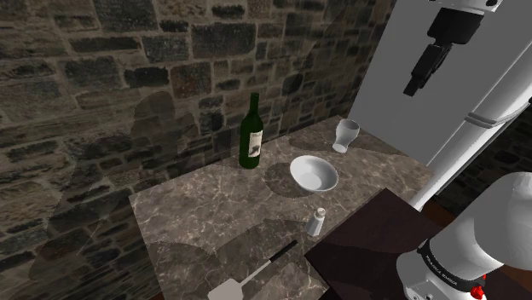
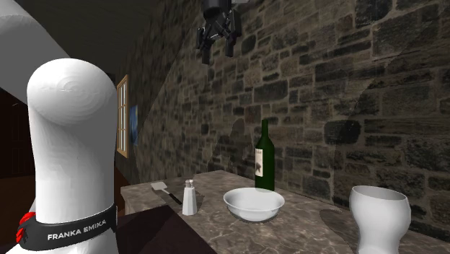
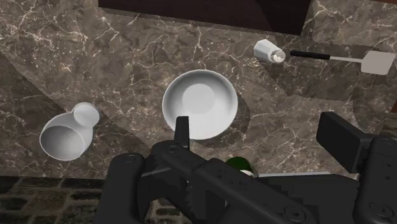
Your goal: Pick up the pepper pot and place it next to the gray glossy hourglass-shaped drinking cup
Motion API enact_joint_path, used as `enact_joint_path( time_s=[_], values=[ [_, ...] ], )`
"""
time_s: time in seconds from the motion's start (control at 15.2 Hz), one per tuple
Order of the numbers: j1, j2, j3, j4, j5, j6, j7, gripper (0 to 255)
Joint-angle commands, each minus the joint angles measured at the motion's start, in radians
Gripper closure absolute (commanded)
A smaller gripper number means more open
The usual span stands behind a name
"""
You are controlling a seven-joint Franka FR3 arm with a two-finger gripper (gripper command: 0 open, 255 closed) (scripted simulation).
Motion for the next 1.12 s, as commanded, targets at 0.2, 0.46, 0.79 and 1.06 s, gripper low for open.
enact_joint_path(
  time_s=[0.2,0.46,0.79,1.06],
  values=[
    [0.007,-0.036,0.046,-0.111,0.017,0.080,0.047,0],
    [0.021,-0.065,0.111,-0.244,0.045,0.190,0.111,0],
    [0.048,-0.063,0.201,-0.386,0.088,0.339,0.194,0],
    [0.075,-0.024,0.281,-0.477,0.126,0.473,0.265,0]
  ],
)
